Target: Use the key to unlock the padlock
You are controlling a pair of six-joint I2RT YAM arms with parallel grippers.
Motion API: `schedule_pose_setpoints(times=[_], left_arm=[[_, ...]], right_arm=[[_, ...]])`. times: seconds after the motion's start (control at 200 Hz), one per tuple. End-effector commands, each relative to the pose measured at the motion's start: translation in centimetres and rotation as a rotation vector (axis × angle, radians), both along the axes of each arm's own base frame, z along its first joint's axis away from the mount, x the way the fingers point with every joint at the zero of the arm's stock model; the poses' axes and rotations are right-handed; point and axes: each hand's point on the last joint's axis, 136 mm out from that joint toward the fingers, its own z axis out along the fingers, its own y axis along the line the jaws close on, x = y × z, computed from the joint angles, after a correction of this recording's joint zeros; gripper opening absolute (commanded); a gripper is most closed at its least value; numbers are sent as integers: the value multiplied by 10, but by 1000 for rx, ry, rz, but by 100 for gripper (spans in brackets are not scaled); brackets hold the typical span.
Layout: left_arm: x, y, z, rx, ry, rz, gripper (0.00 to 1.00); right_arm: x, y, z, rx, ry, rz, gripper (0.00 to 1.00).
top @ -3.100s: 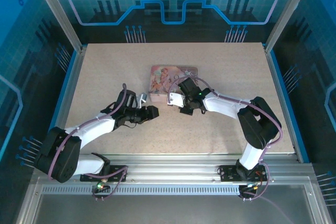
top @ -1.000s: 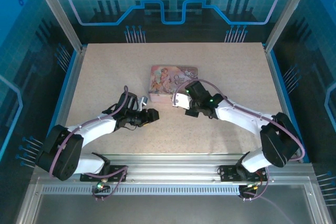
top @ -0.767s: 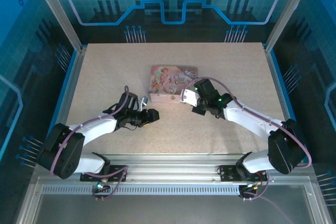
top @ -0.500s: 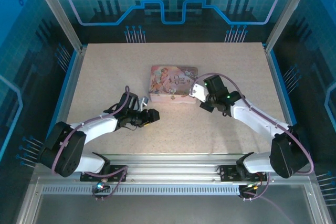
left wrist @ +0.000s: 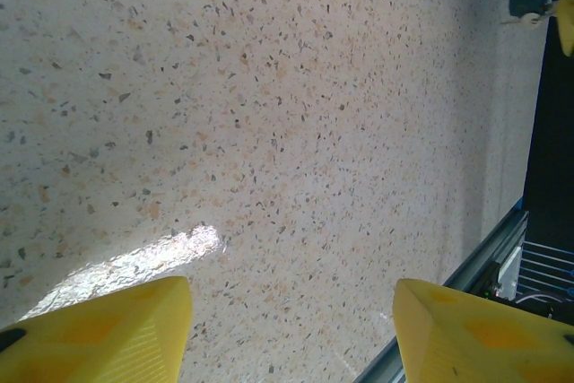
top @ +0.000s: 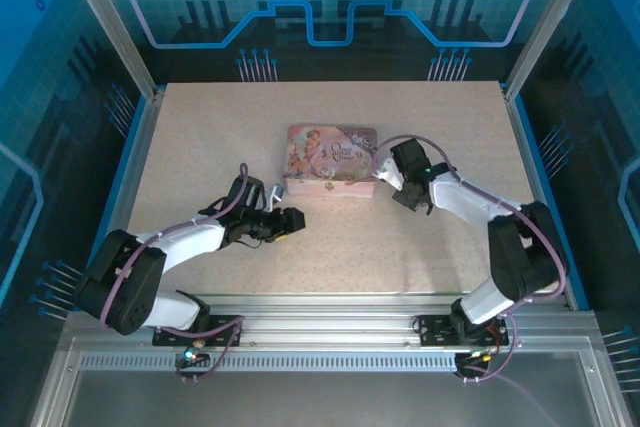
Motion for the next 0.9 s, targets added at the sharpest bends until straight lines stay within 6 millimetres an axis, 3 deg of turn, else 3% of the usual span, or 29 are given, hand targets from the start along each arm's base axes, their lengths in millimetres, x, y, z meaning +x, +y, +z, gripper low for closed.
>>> schedule_pose_setpoints(times=[0.0,0.17,0.235,0.45,0.705,0.896], left_arm=[[3,-7,14,-30,-29,-22,62],[3,-7,12,-27,-26,-22,62],[3,-7,11,-27,-24,-22,62],[3,-7,11,-28,-22,-20,62],[6,-5,19,-20,-45,-8,64],[13,3,31,9,-84,18,66]], right_arm=[[5,-16,1,-61,4,-85,0],[-2,-12,-9,-65,28,-91,0],[-3,-12,-5,-64,18,-106,9],[-5,-11,19,-32,-38,-129,24],[-2,-6,60,56,-131,-185,28],[-10,3,75,166,-176,-209,35]])
